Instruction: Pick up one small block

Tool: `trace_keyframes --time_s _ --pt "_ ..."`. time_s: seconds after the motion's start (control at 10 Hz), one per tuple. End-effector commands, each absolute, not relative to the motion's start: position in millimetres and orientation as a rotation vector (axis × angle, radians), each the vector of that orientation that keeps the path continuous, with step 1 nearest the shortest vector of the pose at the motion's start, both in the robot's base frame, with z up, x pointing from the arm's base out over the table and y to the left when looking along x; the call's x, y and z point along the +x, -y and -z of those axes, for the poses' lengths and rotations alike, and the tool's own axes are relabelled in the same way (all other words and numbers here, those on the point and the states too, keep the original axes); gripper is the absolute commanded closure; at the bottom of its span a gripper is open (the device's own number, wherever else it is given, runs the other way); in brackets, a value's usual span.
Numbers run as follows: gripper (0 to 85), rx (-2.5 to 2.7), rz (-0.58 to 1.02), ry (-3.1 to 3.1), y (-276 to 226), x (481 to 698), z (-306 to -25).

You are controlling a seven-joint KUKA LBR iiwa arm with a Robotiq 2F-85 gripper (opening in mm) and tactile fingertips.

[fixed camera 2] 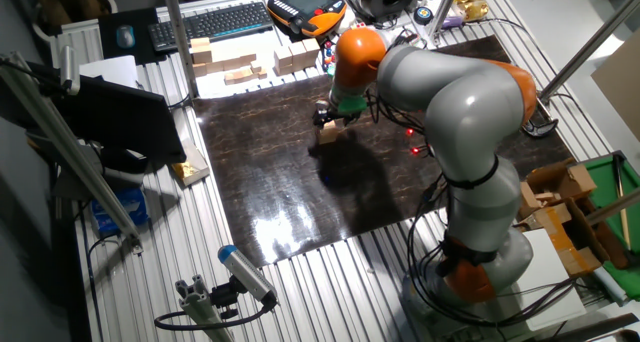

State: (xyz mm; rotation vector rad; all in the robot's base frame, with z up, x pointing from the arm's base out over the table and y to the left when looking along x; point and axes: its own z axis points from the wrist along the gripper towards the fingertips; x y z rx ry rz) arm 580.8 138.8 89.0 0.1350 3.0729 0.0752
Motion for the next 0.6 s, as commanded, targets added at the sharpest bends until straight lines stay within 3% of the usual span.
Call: trace_keyframes --time_s 0.0,0.5 --pt "0.0 0.136 -0.078 -3.070 -140.3 582.2 -85.6" --pt "0.0 0.107 -0.070 -3.071 -143.2 589.7 -75.5"
